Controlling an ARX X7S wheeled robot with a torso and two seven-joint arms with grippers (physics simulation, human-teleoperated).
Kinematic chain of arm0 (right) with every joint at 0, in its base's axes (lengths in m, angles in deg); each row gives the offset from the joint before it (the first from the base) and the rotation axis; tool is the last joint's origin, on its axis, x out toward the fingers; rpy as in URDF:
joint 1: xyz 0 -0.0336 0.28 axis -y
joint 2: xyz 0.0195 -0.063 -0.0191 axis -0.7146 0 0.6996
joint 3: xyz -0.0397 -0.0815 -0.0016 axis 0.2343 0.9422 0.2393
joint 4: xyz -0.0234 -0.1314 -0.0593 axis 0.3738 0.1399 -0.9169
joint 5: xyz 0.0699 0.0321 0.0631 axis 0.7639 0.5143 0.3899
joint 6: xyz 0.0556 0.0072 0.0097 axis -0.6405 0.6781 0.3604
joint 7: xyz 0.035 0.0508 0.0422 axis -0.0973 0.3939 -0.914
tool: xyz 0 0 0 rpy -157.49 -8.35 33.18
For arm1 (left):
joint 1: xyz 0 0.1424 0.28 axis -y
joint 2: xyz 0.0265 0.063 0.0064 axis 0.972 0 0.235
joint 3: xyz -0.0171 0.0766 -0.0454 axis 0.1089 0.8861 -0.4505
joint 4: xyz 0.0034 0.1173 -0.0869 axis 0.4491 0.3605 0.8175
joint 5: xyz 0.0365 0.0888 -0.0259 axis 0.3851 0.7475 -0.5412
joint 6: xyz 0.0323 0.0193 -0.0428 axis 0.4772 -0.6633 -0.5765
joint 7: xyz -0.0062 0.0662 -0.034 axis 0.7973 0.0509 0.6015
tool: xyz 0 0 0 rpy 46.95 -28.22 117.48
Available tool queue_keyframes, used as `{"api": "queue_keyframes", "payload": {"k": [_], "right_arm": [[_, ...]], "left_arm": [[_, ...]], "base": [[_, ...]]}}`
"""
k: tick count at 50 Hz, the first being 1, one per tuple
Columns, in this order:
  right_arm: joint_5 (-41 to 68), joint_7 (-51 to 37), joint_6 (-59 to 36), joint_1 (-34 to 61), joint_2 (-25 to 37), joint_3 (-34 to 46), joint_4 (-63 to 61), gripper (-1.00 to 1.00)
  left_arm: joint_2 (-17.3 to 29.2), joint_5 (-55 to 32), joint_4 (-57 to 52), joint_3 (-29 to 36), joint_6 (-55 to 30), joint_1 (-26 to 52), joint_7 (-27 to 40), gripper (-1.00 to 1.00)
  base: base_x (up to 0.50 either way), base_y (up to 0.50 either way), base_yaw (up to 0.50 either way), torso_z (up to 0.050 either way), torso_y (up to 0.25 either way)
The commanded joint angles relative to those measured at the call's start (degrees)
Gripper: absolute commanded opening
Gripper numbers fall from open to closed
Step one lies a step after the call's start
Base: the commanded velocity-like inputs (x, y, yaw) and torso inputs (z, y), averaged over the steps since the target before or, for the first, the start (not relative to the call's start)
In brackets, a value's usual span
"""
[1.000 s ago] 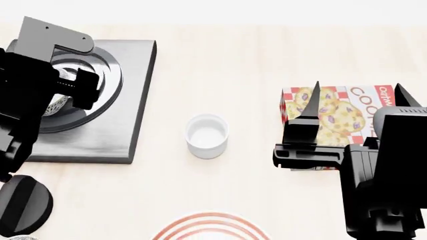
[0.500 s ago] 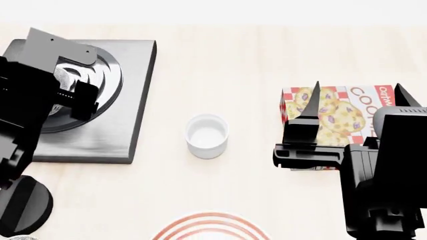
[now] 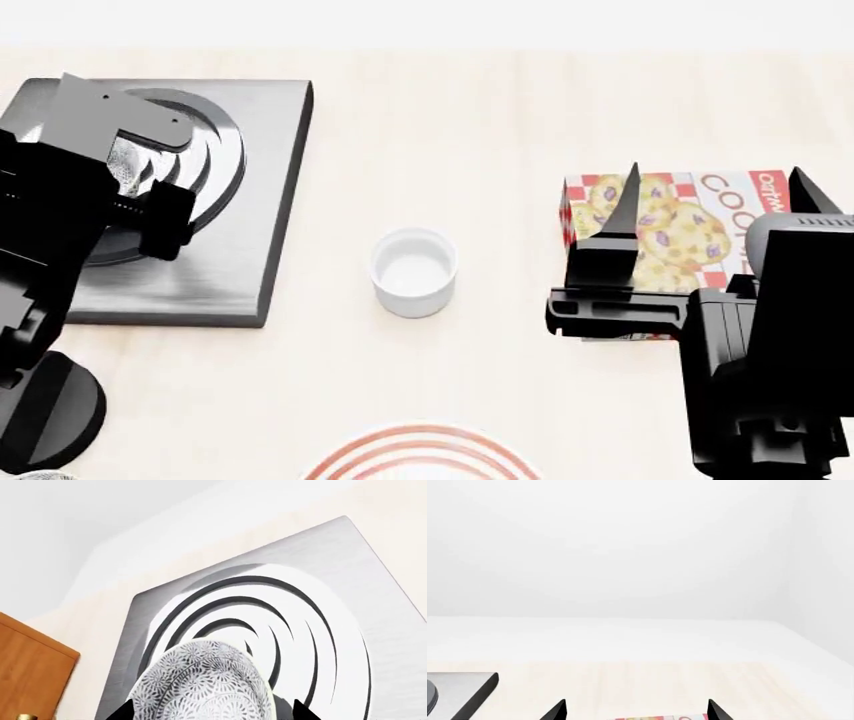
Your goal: Pick the akita bowl on the stove and place it on the plate.
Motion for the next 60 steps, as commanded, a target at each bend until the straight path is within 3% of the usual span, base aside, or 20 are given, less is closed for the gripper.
{"api": "queue_keyframes", "payload": {"k": [1,60], "right_arm": [[0.0,-0.1,0.6,-0.2,0.2,0.2,0.4,1.0],[1.3,-1.3,1.0,-0.2,0.9,0.5,0.4,1.0]], "left_arm": [[0.0,-0.4,0.7,-0.3,-0.2,0.0,-0.1,1.0],[1.0,-2.9,-0.9,-1.4,-2.2,-0.9,-1.3,1.0]], "base": [[0.0,0.0,0.0,0.0,0.0],[0.0,0.0,0.0,0.0,0.0]]}}
